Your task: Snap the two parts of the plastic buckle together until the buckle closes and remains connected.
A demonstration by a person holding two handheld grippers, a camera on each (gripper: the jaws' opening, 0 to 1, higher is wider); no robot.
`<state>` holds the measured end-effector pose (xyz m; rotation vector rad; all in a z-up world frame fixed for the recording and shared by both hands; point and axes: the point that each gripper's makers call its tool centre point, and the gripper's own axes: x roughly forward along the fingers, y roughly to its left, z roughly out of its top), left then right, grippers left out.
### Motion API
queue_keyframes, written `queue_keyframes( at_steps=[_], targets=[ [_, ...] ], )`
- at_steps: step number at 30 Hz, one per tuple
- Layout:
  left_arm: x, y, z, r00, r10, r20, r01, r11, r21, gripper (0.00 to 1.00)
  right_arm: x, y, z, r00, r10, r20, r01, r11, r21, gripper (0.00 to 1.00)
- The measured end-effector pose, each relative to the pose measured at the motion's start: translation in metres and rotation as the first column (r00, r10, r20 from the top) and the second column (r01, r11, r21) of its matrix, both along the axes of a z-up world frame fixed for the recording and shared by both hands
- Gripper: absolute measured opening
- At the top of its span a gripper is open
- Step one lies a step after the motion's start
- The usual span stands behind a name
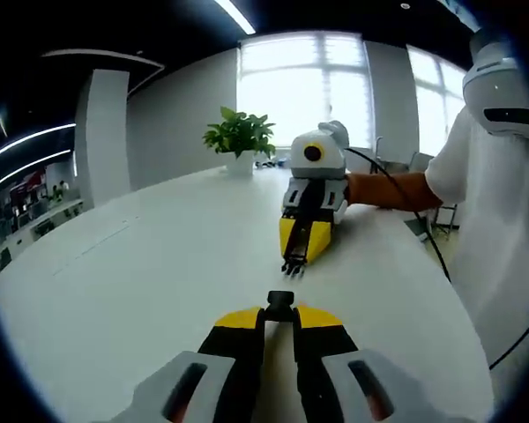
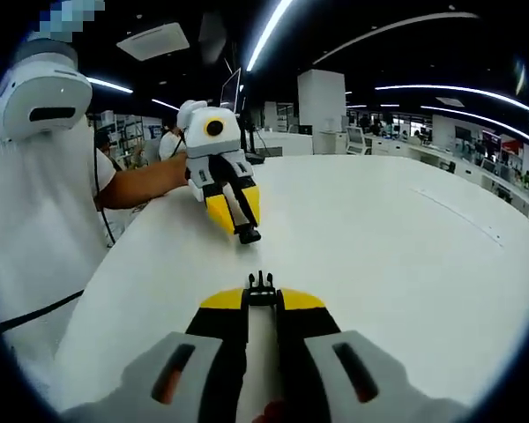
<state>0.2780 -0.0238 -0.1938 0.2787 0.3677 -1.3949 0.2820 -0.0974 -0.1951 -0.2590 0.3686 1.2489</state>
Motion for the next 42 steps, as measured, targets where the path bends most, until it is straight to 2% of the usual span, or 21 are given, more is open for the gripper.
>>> queue_keyframes(
  at_steps=[5, 13, 20, 26, 42],
  targets=[
    [-0.006, -0.003, -0.004, 0.999, -0.03, 0.011, 0.03, 0.999, 0.01, 0.12, -0.002, 0.0, -0.002, 1.0, 0.008, -0.001, -0.008, 1.0, -0.006, 0.13],
    [-0.004, -0.001, -0.012, 0.999, -0.038, 0.0, 0.038, 0.999, 0.028, 0.12, -0.003, 0.001, -0.004, 0.999, 0.038, 0.005, -0.038, 0.999, -0.012, 0.13],
    [-0.004, -0.004, -0.013, 0.998, -0.059, -0.001, 0.059, 0.998, 0.009, 0.12, -0.002, 0.003, -0.003, 0.999, 0.052, 0.013, -0.052, 0.999, -0.003, 0.13],
    [-0.004, -0.008, -0.013, 0.996, -0.084, 0.026, 0.084, 0.996, -0.005, 0.12, -0.004, 0.008, -0.002, 0.997, 0.072, 0.021, -0.072, 0.997, 0.002, 0.13],
    [-0.003, -0.013, -0.012, 0.994, -0.107, 0.007, 0.107, 0.994, -0.02, 0.11, -0.004, 0.014, -0.005, 0.994, 0.101, 0.04, -0.1, 0.995, -0.023, 0.13]
  ],
)
